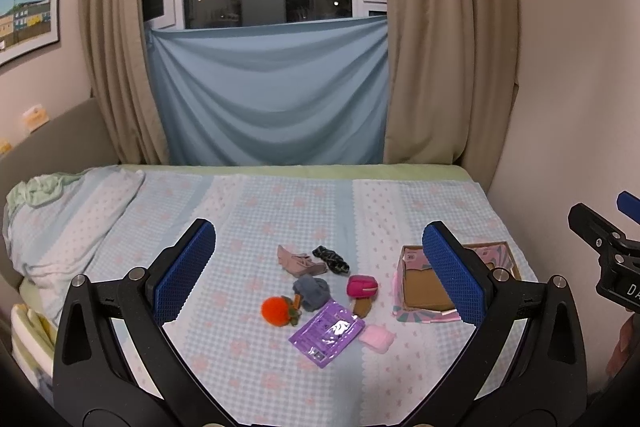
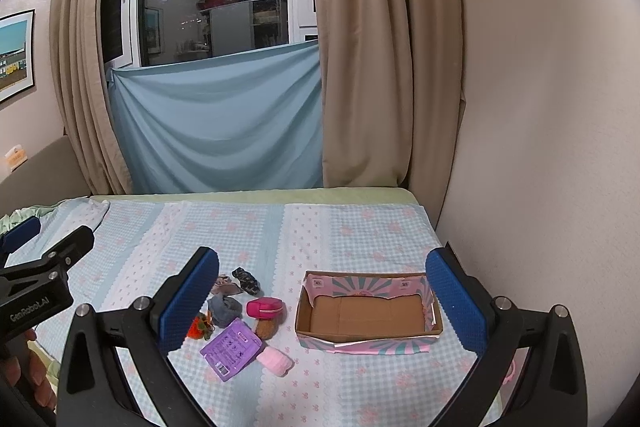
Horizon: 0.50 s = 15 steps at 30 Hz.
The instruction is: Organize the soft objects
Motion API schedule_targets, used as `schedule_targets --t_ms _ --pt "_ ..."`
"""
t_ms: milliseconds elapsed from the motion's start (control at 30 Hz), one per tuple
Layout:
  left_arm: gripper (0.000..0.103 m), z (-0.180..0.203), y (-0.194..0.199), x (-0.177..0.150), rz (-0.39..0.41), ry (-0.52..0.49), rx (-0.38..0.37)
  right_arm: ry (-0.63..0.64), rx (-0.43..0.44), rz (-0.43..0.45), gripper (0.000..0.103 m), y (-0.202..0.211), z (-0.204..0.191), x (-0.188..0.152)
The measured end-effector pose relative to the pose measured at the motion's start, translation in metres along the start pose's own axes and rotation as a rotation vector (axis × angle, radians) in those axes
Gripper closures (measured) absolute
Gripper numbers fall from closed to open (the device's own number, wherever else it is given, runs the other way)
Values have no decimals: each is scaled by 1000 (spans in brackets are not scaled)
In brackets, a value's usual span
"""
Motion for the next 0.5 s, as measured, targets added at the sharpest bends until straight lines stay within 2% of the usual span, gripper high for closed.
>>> schedule_targets --t_ms 500 --pt "0 1 -1 0 -3 0 -1 -6 5 -6 0 -2 0 2"
Point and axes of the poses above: each gripper's, at about its wrist camera, not at the fingertips, and y roughly against the way its jaws point, z to its right, x to its top, the point moved 9 cm from there along -y, roughly the way its jaws point
